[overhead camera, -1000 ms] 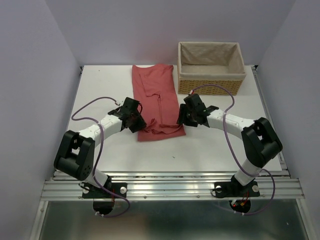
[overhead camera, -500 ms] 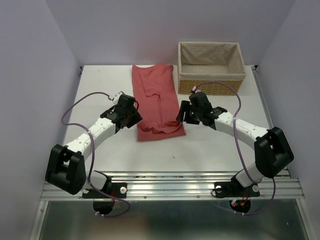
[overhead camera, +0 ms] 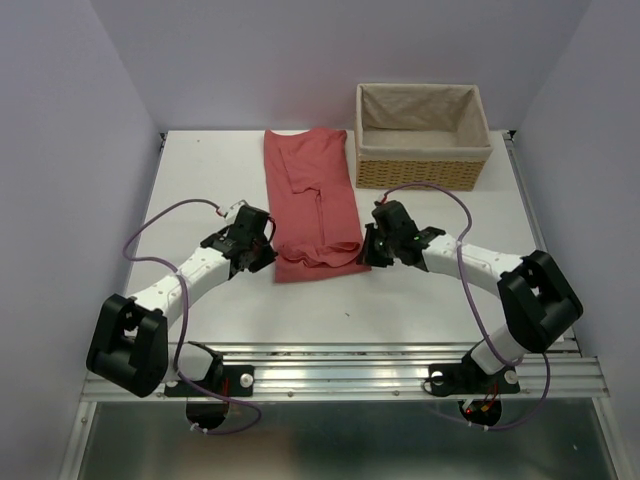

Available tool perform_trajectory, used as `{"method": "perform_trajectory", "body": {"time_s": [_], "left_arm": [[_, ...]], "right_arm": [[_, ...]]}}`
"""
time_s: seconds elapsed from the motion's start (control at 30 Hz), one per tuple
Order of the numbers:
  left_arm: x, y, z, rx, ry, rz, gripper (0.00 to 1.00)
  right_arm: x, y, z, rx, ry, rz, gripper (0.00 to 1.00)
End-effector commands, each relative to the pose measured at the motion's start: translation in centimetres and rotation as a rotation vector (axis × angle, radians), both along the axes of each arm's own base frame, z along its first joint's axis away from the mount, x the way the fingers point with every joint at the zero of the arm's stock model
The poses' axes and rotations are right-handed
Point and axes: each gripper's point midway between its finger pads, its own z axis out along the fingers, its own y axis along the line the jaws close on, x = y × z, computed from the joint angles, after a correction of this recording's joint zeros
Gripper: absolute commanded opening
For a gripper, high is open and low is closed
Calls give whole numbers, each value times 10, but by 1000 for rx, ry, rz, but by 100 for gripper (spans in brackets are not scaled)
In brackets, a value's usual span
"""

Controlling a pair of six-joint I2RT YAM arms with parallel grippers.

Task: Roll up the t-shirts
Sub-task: Roll the T-shirt to the center of the board.

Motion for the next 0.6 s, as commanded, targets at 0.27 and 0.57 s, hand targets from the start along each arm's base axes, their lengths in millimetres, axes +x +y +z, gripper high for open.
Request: {"method": "perform_trajectory", "body": {"time_s": [0.27,0.57], "left_arm": [[-2,-10,-12,-30,-8,-51,0],[-1,-3,-29,35,54,-34,0]], "right_arm": [[24,22,-5,19,-27,21,8],[48,30,0,-21,-73,36,7]]}}
